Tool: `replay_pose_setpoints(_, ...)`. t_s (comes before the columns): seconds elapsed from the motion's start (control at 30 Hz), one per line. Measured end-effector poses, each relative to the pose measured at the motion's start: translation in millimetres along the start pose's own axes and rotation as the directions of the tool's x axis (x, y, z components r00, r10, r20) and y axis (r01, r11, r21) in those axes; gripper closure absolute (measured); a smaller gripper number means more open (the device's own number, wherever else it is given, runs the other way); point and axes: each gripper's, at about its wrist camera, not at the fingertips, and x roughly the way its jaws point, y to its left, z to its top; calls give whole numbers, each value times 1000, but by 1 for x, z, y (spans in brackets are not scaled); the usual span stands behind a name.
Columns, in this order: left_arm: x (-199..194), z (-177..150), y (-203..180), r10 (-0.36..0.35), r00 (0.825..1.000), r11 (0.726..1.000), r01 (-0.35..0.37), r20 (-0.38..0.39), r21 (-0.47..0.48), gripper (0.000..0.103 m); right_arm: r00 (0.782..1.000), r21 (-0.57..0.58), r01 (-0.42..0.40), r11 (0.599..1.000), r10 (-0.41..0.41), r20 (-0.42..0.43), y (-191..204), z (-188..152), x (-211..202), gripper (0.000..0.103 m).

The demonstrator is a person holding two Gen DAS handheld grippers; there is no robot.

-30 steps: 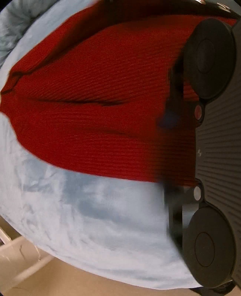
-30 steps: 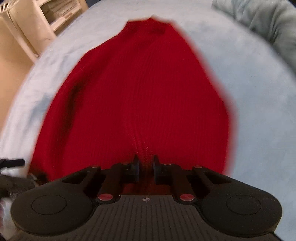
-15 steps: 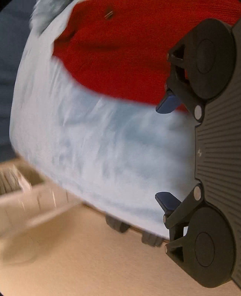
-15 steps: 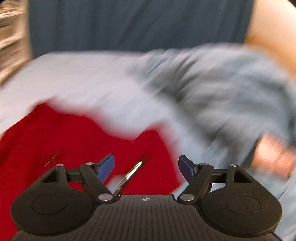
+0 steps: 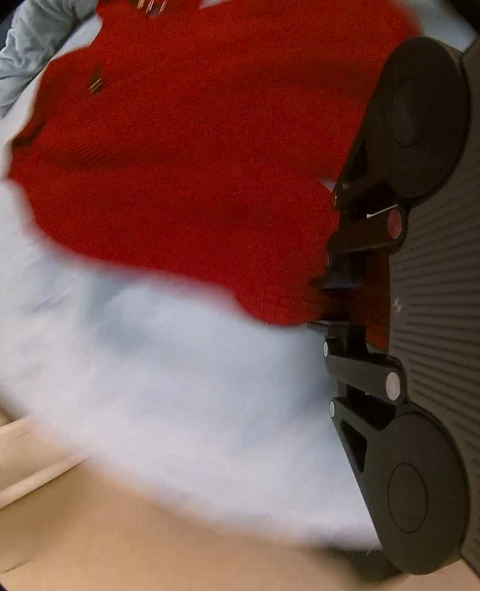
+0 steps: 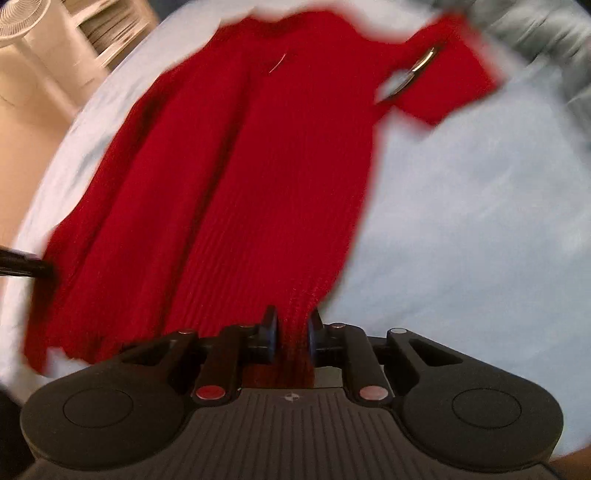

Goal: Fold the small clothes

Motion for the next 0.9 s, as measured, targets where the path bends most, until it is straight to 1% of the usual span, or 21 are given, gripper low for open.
replay_pose_setpoints(0.03, -5, 11, 13, 69, 997, 998, -70, 45, 6, 87, 997, 41, 61, 997, -63, 50, -25, 13, -15, 87)
replay_pose_setpoints(0.07, -7, 23, 28, 128, 990, 992, -128, 67, -7, 87, 988, 115, 119, 986, -130, 88, -57, 26, -29, 87)
replay_pose_setpoints(0.1, -8, 36, 46, 184, 979, 983, -182, 90, -30, 87, 970, 167, 199, 966, -218, 108, -83, 36, -38, 87)
replay_pose_setpoints(0.13, -9, 45, 59, 229, 966, 973, -224, 120, -46, 86, 956, 190, 243, 951, -268, 117, -106, 45, -42, 87)
replay_pose_setpoints(0.2, -10, 61, 76, 289, 943, 957, -280, 166, -76, 83, 956, 247, 251, 936, -281, 91, -141, 53, -36, 86)
replay_pose_setpoints(0.23, -11, 63, 78, 287, 943, 957, -276, 168, -89, 77, 950, 297, 264, 917, -300, 81, -151, 54, -33, 84)
replay_pose_setpoints(0.27, -15, 63, 76, 259, 951, 964, -245, 168, -101, 69, 948, 344, 264, 901, -309, 82, -157, 53, -26, 81)
replay_pose_setpoints(0.3, -19, 58, 70, 213, 961, 975, -198, 175, -96, 51, 947, 367, 262, 892, -310, 78, -155, 41, -22, 73)
replay_pose_setpoints(0.33, -26, 49, 60, 154, 970, 987, -142, 187, -76, 29, 946, 390, 273, 879, -320, 59, -154, 38, -16, 64)
replay_pose_setpoints(0.37, -30, 40, 46, 122, 973, 992, -113, 195, -57, 20, 942, 408, 288, 866, -333, 42, -151, 33, -11, 60)
replay_pose_setpoints(0.4, -37, 25, 29, 88, 974, 996, -84, 209, -29, 13, 943, 424, 287, 859, -330, 30, -152, 26, -8, 51)
replay_pose_setpoints(0.43, -42, 7, 12, 42, 975, 999, -45, 218, 10, 13, 949, 428, 271, 862, -313, 30, -149, 16, -14, 47)
replay_pose_setpoints(0.5, -42, -22, -24, -55, 981, 995, 40, 184, 87, 13, 959, 414, 229, 881, -278, 60, -135, 5, -23, 40)
replay_pose_setpoints(0.53, -45, -40, -44, -113, 980, 989, 95, 161, 112, 13, 958, 403, 227, 887, -278, 71, -132, -5, -30, 37)
replay_pose_setpoints(0.57, -48, -55, -63, -172, 975, 978, 151, 142, 142, 13, 956, 387, 226, 894, -279, 86, -126, -12, -37, 35)
replay_pose_setpoints(0.63, -52, -77, -99, -260, 960, 952, 236, 107, 195, 13, 957, 355, 211, 911, -266, 115, -118, -24, -45, 30)
replay_pose_setpoints(0.7, -62, -96, -141, -353, 931, 910, 316, 97, 270, 13, 958, 341, 209, 916, -262, 117, -116, -38, -48, 30)
replay_pose_setpoints(0.73, -70, -103, -162, -384, 917, 888, 334, 110, 315, 13, 960, 340, 203, 918, -254, 115, -115, -44, -49, 30)
replay_pose_setpoints(0.83, -83, -114, -218, -434, 889, 846, 346, 146, 405, 13, 962, 335, 187, 924, -241, 129, -114, -57, -46, 30)
replay_pose_setpoints(0.87, -84, -116, -237, -438, 886, 834, 339, 149, 436, 13, 961, 328, 190, 925, -243, 130, -114, -59, -43, 30)
replay_pose_setpoints(0.9, -84, -117, -256, -426, 892, 825, 312, 154, 472, 13, 959, 321, 204, 925, -255, 125, -114, -61, -39, 30)
